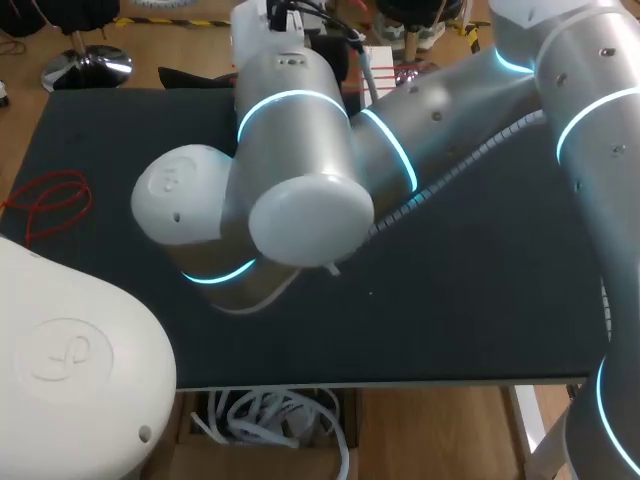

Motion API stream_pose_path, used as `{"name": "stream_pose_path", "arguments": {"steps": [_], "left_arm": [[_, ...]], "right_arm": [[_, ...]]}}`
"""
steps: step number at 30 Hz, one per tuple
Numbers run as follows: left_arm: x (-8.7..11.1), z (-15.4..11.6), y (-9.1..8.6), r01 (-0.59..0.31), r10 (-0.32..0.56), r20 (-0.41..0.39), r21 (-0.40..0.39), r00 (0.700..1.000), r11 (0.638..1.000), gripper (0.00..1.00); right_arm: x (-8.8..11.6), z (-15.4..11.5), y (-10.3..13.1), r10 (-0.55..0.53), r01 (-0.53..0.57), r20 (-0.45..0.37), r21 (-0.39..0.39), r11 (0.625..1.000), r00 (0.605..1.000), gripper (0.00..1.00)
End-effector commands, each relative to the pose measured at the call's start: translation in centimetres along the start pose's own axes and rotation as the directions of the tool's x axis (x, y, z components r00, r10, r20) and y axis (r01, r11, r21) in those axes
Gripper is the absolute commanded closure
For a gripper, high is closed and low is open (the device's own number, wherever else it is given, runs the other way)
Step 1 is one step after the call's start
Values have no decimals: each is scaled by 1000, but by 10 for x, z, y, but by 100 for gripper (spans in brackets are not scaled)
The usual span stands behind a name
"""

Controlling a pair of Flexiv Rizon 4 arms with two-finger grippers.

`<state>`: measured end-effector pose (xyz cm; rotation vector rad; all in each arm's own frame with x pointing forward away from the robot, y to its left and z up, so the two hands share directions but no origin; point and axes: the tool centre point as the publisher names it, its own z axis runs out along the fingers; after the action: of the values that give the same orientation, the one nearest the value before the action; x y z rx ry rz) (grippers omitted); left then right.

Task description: Grab the tape and strap the tape.

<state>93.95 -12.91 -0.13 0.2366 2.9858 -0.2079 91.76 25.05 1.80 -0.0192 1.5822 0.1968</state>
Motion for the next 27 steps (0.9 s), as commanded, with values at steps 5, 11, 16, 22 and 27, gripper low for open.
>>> {"name": "stream_pose_path", "arguments": {"steps": [5,11,16,22,27], "left_arm": [[1,-1,0,1,-1,0,-2,1000,1000,100],[1,-1,0,1,-1,0,-2,1000,1000,100],[1,-1,0,1,-1,0,-2,1000,1000,100],[1,-1,0,1,-1,0,-2,1000,1000,100],[1,-1,0,1,-1,0,-2,1000,1000,100]], "right_arm": [[-16,-21,-24,8,-8,-14,3,1000,1000,83],[-27,-30,-49,14,-14,-6,29,999,1000,62],[-38,-32,-79,17,-17,7,52,999,1000,9],[-47,-28,-121,24,-25,9,74,997,1000,0],[-53,-28,-150,37,-37,-1,84,996,999,0]]}}
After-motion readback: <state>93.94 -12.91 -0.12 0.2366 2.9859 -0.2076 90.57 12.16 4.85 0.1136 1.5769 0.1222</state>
